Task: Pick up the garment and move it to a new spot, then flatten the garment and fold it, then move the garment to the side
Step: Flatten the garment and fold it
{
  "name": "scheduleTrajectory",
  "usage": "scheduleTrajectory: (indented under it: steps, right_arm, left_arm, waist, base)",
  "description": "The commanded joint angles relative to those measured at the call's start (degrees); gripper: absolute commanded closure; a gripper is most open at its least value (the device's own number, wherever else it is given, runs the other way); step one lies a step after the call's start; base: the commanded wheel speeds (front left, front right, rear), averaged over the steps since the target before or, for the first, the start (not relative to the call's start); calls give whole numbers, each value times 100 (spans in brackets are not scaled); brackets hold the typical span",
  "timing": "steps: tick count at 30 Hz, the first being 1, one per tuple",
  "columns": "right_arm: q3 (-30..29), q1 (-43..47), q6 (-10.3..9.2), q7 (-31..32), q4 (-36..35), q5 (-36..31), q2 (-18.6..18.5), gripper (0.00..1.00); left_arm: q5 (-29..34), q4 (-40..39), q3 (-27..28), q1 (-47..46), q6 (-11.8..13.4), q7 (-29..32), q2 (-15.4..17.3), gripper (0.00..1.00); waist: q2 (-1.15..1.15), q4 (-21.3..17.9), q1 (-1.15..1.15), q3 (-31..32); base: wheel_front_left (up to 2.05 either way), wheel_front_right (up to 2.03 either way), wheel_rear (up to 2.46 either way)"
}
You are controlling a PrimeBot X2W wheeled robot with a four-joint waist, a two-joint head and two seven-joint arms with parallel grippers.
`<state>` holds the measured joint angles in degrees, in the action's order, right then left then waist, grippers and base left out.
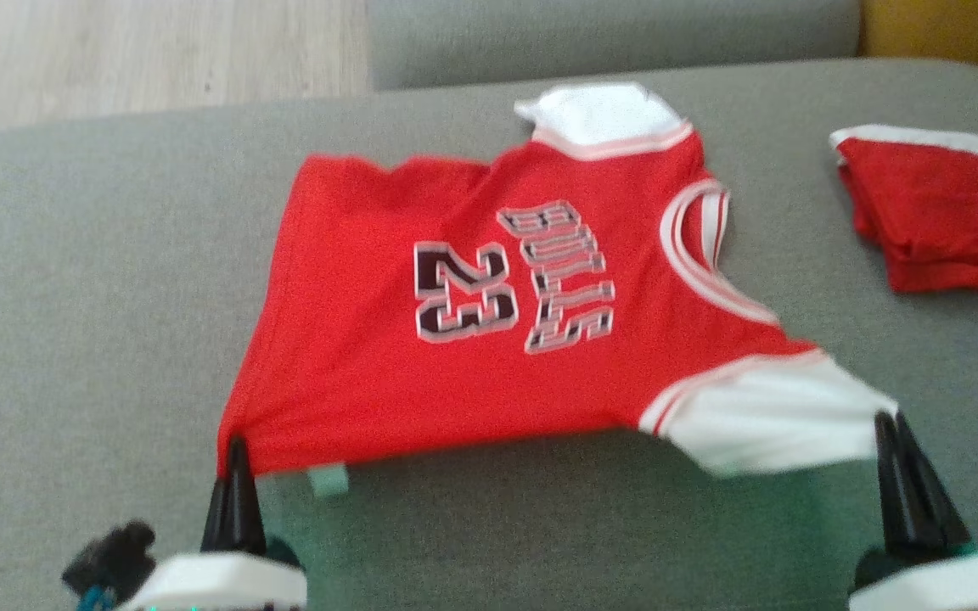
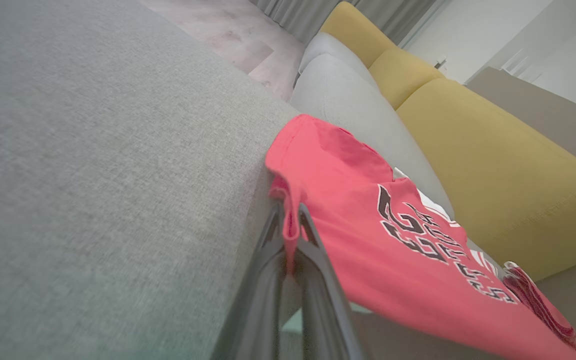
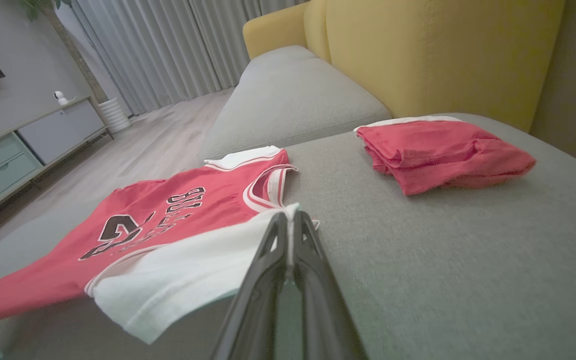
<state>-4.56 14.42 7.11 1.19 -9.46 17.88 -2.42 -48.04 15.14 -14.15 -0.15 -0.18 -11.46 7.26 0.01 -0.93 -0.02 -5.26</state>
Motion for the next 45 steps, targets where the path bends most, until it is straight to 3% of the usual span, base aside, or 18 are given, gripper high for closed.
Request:
scheduleTrajectory:
  steps: [1, 8, 18, 28, 38, 39, 40, 41, 42, 43, 45]
  right_arm:
    - [79, 95, 37, 67, -354, 103, -48, 100]
    - [137, 402, 37, 210, -463, 374, -47, 100]
    - [267, -363, 37, 120, 278, 506, -46, 100]
    - [321, -1974, 37, 12, 1670, 702, -46, 100]
    - [435, -3362, 37, -115, 3414, 391, -46, 100]
    - [460, -3463, 37, -130, 3570, 370, -46, 100]
    - [479, -3565, 37, -152, 3721, 375, -46, 88]
    - [497, -3673, 37, -186, 3864, 383, -46, 60]
    - [530, -3781, 37, -217, 3998, 387, -46, 57]
    - [549, -3892, 37, -246, 4127, 392, -46, 66]
    - [565, -4140, 37, -332, 4366, 384, -46, 67]
  left_arm:
    - [-67, -417, 206, 115, 115, 14, 132, 100]
    - [-279, -1072, 203, 746, 413, 245, 42, 100]
    - [-839, -853, 229, 351, 376, 401, -243, 100]
    - [-1006, 116, 58, -987, 374, 542, -364, 100]
    - [-1008, 1085, -22, -1804, 325, 443, -397, 100]
    - [-998, 1153, -36, -1847, 333, 428, -400, 95]
    - [-985, 1212, -57, -1887, 338, 416, -402, 80]
    - [-962, 1259, -83, -1925, 330, 396, -403, 51]
    - [-952, 1300, -100, -1957, 320, 377, -405, 5]
    - [-947, 1334, -113, -1989, 309, 363, -406, 0]
    - [-926, 1378, -137, -2059, 275, 338, -405, 0]
  waist:
    - [-1, -58, 2, 224]
    - [-1, -70, 2, 289]
    - [-1, 139, 2, 149]
    - [-1, 323, 2, -220]
    - [-1, 325, 2, -445]
    - [-1, 330, 2, -453]
    - [-1, 335, 2, -461]
    - [-1, 339, 2, -467]
    - [-1, 344, 2, -472]
    - [-1, 347, 2, -476]
    - [-1, 352, 2, -480]
  base:
    - [0, 0, 0]
    - [0, 0, 0]
    - [0, 0, 0]
    - [0, 0, 0]
    - [0, 0, 0]
    - [0, 0, 0]
    - [0, 0, 0]
    - [0, 0, 0]
    - [0, 0, 0]
    - [0, 0, 0]
    - [0, 0, 0]
